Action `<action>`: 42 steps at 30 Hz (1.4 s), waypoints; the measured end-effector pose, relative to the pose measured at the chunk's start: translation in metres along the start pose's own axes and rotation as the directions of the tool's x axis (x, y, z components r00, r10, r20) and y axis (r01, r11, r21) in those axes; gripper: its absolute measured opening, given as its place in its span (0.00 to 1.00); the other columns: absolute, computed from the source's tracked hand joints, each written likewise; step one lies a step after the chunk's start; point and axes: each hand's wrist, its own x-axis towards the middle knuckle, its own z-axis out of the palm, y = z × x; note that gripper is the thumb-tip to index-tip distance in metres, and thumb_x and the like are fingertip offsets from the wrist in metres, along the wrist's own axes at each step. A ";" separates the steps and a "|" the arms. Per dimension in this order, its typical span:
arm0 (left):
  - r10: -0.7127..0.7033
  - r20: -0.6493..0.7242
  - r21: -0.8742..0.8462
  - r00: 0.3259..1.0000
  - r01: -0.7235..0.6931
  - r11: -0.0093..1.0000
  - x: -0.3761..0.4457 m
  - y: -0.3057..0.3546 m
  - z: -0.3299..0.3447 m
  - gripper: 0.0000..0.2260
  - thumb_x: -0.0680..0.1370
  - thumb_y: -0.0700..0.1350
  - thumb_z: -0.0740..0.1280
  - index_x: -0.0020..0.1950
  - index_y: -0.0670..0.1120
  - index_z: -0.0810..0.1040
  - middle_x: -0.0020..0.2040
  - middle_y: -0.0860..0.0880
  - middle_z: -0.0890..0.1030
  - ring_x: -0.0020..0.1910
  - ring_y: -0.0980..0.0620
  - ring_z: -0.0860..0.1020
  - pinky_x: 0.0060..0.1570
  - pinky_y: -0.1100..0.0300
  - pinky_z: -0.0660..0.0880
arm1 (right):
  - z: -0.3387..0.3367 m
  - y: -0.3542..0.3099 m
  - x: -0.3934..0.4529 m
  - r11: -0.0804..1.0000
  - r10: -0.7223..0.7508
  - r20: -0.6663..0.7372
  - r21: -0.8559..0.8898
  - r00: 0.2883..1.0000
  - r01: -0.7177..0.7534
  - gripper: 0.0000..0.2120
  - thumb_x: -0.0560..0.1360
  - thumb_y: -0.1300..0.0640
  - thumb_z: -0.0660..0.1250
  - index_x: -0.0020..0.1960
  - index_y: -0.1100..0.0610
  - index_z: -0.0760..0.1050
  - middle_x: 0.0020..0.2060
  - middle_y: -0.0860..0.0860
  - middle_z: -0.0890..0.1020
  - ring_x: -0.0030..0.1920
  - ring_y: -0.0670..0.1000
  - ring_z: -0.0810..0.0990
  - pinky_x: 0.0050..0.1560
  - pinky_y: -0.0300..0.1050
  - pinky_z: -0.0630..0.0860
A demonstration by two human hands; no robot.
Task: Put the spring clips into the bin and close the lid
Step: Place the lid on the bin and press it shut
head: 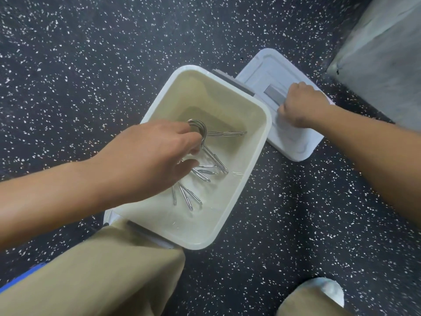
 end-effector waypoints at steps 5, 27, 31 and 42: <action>-0.011 -0.013 -0.006 1.000 0.011 1.000 0.004 0.006 -0.002 0.11 0.76 0.56 0.61 0.51 0.51 0.76 0.48 0.55 0.79 0.46 0.46 0.79 0.37 0.49 0.79 | 0.001 0.014 -0.011 0.991 -0.036 -0.006 -0.130 0.999 0.035 0.28 0.77 0.45 0.57 0.66 0.66 0.69 0.60 0.64 0.76 0.58 0.64 0.77 0.56 0.56 0.71; 0.012 -0.092 0.020 0.996 -0.010 1.000 -0.009 0.015 -0.028 0.09 0.77 0.55 0.65 0.51 0.52 0.77 0.46 0.54 0.80 0.43 0.43 0.80 0.34 0.53 0.76 | -0.076 0.004 -0.199 0.851 0.080 0.153 0.503 0.985 -0.147 0.26 0.80 0.44 0.63 0.27 0.53 0.60 0.22 0.49 0.62 0.24 0.53 0.60 0.28 0.47 0.58; -0.054 -0.139 0.013 0.989 0.056 0.998 -0.020 0.007 -0.035 0.08 0.78 0.53 0.65 0.52 0.51 0.77 0.47 0.51 0.80 0.45 0.43 0.79 0.37 0.52 0.76 | -0.085 -0.043 -0.214 0.794 0.044 0.179 0.590 0.983 -0.143 0.27 0.80 0.44 0.63 0.27 0.53 0.60 0.21 0.49 0.63 0.23 0.52 0.61 0.27 0.47 0.57; -0.319 -0.248 -0.027 0.915 0.322 0.946 -0.043 -0.035 -0.046 0.09 0.80 0.52 0.62 0.50 0.48 0.75 0.45 0.47 0.77 0.44 0.41 0.77 0.44 0.47 0.75 | -0.091 -0.152 -0.213 0.689 0.004 0.238 0.704 0.971 -0.175 0.22 0.81 0.54 0.59 0.30 0.54 0.58 0.27 0.50 0.62 0.27 0.50 0.60 0.26 0.44 0.57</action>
